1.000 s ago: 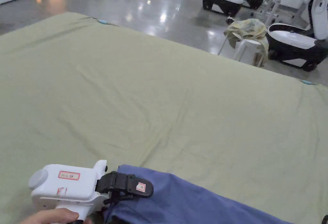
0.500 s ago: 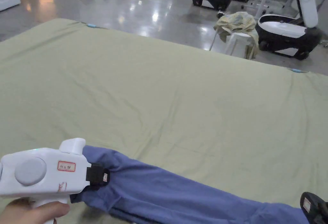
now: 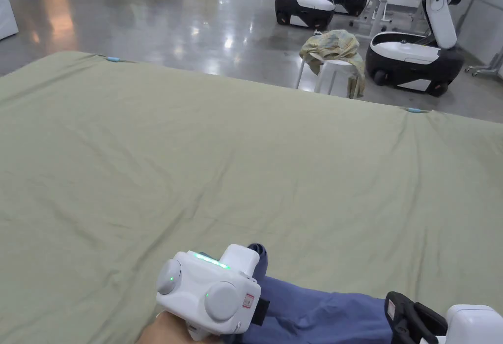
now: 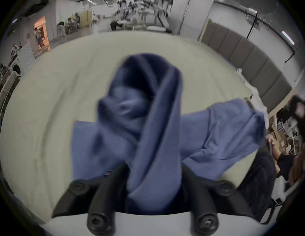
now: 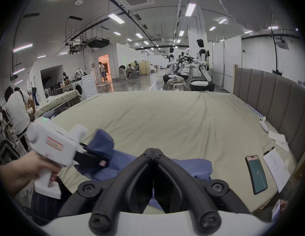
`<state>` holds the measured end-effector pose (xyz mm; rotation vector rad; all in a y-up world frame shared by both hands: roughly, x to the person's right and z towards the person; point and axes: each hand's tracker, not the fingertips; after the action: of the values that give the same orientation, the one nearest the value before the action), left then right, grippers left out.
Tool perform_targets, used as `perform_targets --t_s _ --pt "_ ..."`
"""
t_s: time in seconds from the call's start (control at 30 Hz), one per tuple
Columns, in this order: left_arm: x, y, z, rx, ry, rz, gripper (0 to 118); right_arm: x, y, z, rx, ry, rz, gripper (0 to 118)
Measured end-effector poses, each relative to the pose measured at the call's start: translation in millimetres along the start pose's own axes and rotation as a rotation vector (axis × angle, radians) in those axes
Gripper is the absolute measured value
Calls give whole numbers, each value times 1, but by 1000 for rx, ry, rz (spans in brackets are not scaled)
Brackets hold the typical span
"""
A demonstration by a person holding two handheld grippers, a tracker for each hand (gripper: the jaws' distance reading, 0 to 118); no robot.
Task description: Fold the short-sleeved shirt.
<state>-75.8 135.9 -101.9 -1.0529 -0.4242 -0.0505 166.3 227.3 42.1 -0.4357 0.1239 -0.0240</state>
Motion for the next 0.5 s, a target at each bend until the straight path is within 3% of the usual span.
perform_targets --t_s 0.07,0.2,0.27,0.33,0.37,0.43,0.5 --pt "-2 -2 2 17 -82 54 63 7 -1 3 -2 6 4 1" --pt "-10 8 55 159 -173 132 65 20 0 3 8 16 -7 1" --pt "-14 7 92 268 -94 93 66 22 0 4 14 19 -18 1" --pt "-35 5 112 351 -45 170 64 22 -1 3 23 10 -24 1" --pt "-45 5 113 360 -40 211 58 22 -2 3 25 10 -28 1" --pt "-68 4 103 340 -75 293 4 23 -4 1 23 14 -51 1" --pt "-71 -5 89 231 -128 278 4 22 -5 -1 10 17 -71 1"
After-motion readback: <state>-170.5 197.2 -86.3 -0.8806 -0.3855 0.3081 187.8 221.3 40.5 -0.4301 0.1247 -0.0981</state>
